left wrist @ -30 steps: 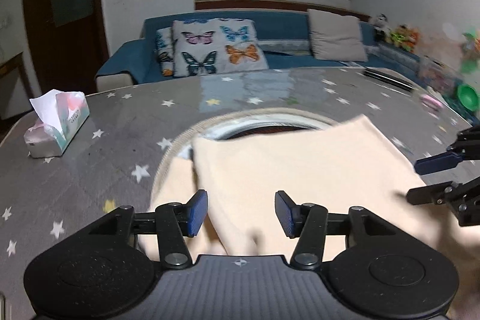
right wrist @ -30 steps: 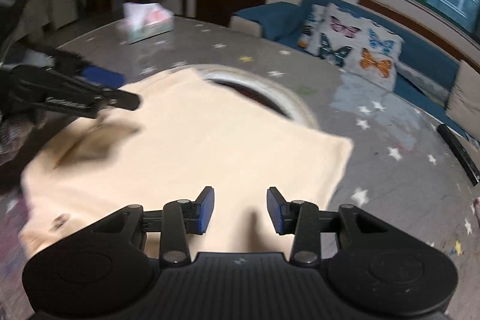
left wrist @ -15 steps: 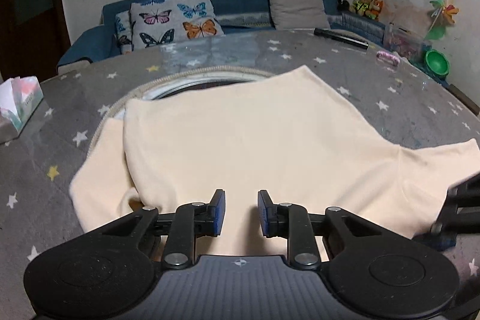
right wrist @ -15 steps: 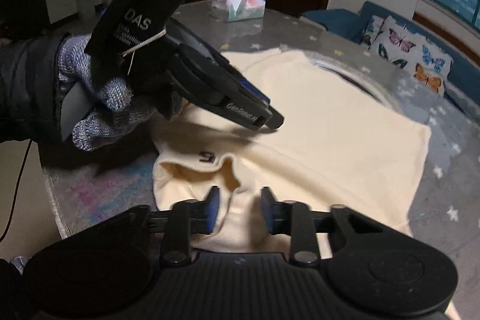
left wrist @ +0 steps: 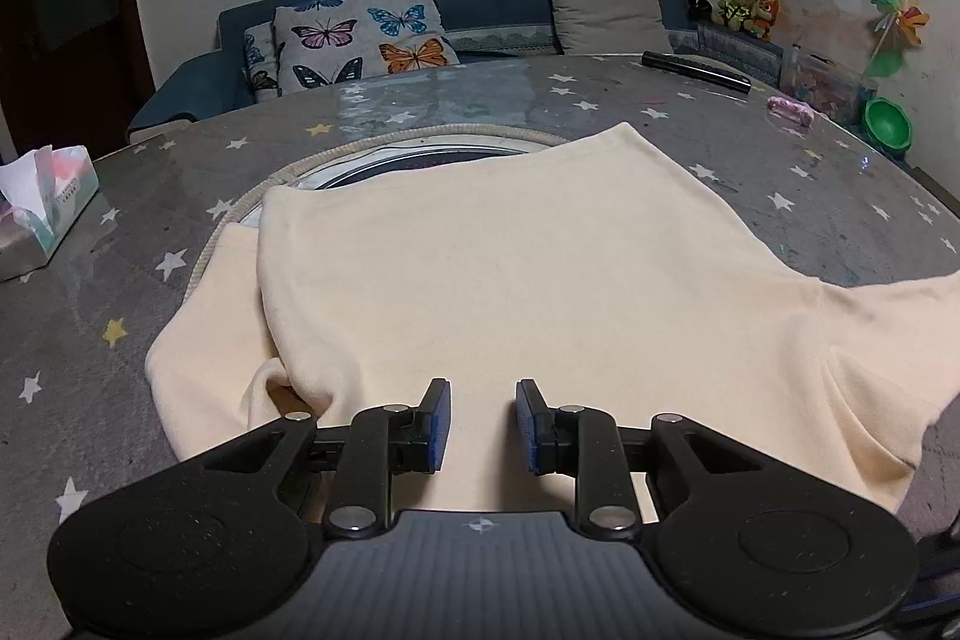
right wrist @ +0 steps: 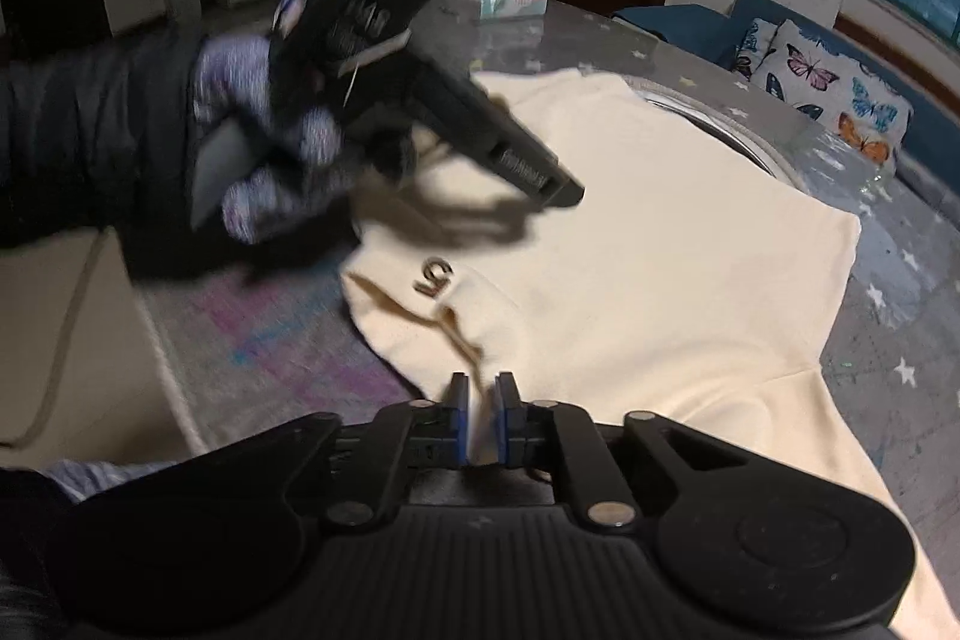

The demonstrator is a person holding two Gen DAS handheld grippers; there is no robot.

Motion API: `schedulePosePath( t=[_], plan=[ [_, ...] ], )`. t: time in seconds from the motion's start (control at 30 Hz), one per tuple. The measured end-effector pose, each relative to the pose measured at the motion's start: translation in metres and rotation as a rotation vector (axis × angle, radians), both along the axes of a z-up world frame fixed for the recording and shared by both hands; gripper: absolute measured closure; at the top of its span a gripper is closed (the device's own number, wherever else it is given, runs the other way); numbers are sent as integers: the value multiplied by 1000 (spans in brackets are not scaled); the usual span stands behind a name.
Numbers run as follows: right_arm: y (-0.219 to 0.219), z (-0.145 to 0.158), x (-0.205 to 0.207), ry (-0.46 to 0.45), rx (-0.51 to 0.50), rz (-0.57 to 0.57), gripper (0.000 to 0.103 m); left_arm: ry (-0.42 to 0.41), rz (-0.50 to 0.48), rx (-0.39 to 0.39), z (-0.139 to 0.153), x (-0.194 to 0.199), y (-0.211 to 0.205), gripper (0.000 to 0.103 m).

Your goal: Fold clothes

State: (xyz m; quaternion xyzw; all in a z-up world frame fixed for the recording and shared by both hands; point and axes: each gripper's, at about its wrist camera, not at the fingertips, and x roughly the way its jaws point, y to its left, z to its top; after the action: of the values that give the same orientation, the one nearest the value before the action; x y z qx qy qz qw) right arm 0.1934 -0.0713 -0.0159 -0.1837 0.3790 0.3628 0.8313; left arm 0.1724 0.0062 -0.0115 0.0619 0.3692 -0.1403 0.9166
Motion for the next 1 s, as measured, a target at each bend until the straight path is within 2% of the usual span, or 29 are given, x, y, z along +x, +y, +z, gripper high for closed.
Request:
schedulePosePath(
  t=[0.13, 0.33, 0.4, 0.57, 0.7, 0.83, 1.0],
  plan=[
    [-18, 15, 8, -36, 43, -67, 88, -35, -25, 0, 11, -14, -5, 76],
    [-58, 7, 18, -25, 24, -225, 83, -70, -115, -24, 24, -39, -28, 76],
    [-80, 9, 17, -37, 19, -307, 78, -73, -153, -26, 23, -48, -38, 76],
    [-144, 6, 13, -57, 0, -548, 75, -70, -233, -10, 12, -67, -61, 75],
    [-192, 2, 6, -71, -2, -730, 66, -68, -297, 3, 4, -82, -80, 76],
    [-231, -6, -7, -64, 39, -861, 64, -67, -285, -14, 1, -85, -79, 75],
    [-252, -19, -11, -30, 97, -942, 64, -62, -236, -55, 1, -82, -71, 76]
  ],
)
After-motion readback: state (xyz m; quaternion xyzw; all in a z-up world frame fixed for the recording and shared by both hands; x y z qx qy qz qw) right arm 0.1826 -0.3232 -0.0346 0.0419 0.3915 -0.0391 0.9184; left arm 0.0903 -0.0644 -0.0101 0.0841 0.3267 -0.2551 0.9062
